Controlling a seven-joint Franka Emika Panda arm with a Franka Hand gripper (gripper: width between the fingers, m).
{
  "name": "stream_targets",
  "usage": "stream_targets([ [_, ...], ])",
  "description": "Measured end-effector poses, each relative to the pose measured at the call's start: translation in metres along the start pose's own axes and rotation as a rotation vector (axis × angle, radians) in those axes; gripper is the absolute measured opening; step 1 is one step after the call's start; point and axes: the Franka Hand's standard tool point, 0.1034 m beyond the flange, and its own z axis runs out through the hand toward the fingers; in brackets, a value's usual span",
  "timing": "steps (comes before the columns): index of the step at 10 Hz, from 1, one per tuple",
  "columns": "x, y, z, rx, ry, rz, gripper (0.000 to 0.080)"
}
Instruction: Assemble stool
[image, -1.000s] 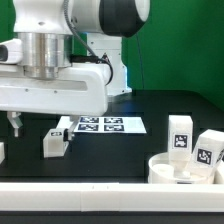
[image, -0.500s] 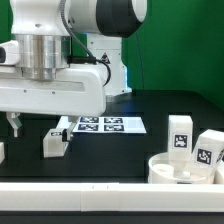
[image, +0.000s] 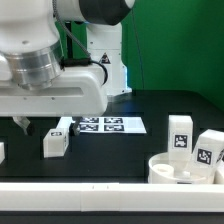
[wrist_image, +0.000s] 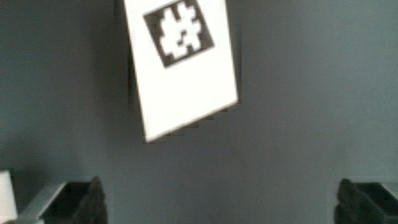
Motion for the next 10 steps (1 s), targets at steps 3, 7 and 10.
stream_targets([
  [3,-0.002,0.003,0.008,0.019,-0.163,-0.002,0.0649],
  [7,-0.006,0.003,0.026,0.012,-0.140,-0.072,0.0649],
  [10,-0.014,0.004,0.029,0.015,-0.209,-0.057,0.0649],
])
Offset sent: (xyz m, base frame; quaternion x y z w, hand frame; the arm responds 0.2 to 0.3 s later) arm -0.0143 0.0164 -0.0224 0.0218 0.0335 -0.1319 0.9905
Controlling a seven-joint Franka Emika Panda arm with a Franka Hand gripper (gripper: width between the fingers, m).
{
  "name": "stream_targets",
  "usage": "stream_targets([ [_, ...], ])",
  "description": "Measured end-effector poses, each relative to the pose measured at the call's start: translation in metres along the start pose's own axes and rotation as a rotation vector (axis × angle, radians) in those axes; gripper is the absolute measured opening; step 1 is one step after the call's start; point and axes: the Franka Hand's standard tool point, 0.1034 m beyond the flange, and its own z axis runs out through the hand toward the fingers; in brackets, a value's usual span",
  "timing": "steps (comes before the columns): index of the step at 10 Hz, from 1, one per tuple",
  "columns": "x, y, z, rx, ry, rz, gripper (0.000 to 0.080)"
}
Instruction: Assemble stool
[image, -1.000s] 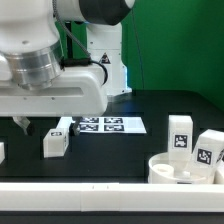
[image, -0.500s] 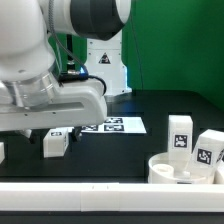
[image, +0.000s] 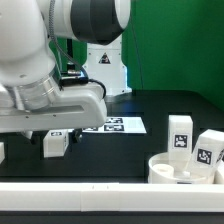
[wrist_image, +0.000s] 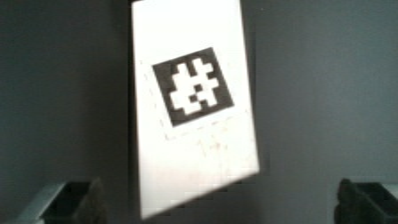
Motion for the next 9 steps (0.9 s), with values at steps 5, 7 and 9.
stream_targets([
  [5,-0.008,0.007,0.011,-0.005,-0.299,0.022,0.0649],
  [7,-0.008,0.006,0.013,-0.008,-0.339,0.027,0.0649],
  [9,-0.008,0.008,0.014,-0.007,-0.340,0.031,0.0649],
])
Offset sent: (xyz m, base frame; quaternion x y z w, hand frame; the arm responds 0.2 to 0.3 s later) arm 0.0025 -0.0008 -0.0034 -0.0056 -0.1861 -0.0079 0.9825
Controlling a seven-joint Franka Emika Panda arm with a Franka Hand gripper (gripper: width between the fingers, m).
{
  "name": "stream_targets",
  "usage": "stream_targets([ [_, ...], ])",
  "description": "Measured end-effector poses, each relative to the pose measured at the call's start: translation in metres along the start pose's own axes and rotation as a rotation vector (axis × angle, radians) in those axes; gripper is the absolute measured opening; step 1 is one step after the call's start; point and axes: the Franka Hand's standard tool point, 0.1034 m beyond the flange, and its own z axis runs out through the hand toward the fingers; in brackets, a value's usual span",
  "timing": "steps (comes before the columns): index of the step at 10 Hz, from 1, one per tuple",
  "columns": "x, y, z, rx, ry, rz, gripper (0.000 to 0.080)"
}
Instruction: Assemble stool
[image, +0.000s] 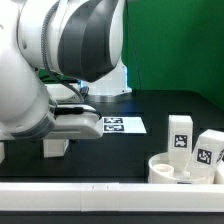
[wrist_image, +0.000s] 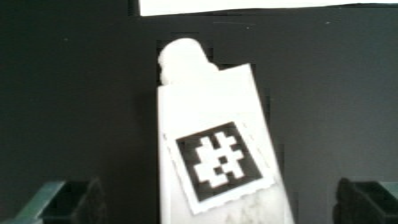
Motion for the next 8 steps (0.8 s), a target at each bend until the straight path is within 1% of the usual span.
stream_targets([
  [6,0.002,0.002,0.012,0.002,-0.009,0.039,0.0649],
  [8,0.002,0.002,0.014,0.002,-0.011,0.041,0.0390],
])
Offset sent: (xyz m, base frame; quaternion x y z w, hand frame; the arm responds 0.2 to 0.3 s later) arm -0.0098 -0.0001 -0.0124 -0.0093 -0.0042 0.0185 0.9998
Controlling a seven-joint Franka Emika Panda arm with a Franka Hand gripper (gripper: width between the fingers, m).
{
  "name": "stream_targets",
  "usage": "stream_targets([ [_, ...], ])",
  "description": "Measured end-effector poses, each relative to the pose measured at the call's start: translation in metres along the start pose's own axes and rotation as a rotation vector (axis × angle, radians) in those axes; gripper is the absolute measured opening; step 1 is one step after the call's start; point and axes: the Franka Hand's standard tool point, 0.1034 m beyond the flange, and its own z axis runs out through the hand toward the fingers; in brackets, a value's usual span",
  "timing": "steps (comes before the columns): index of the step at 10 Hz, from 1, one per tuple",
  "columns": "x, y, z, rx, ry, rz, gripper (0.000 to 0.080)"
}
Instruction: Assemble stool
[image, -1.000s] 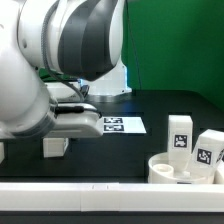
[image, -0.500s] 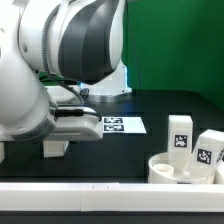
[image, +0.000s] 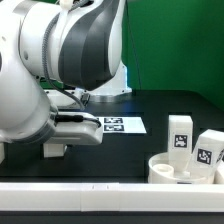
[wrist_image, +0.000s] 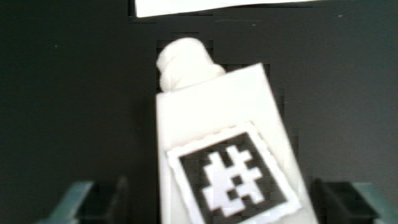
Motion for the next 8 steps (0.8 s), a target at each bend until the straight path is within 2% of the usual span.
stream_targets([
  [1,0.000,0.000,0.000,0.000,0.000,0.000,0.0390],
  [2,0.000,0.000,0.000,0.000,0.000,0.000,0.0322],
  [5,-0.001,-0.002,-0.005,-0.003,0.009,-0.007,0.0322],
  [6,-0.006,-0.012,-0.017,-0.014,0.027,-0.021,0.0322],
  [8,-0.029,-0.044,-0.037,-0.021,0.061,-0.011,0.0323],
])
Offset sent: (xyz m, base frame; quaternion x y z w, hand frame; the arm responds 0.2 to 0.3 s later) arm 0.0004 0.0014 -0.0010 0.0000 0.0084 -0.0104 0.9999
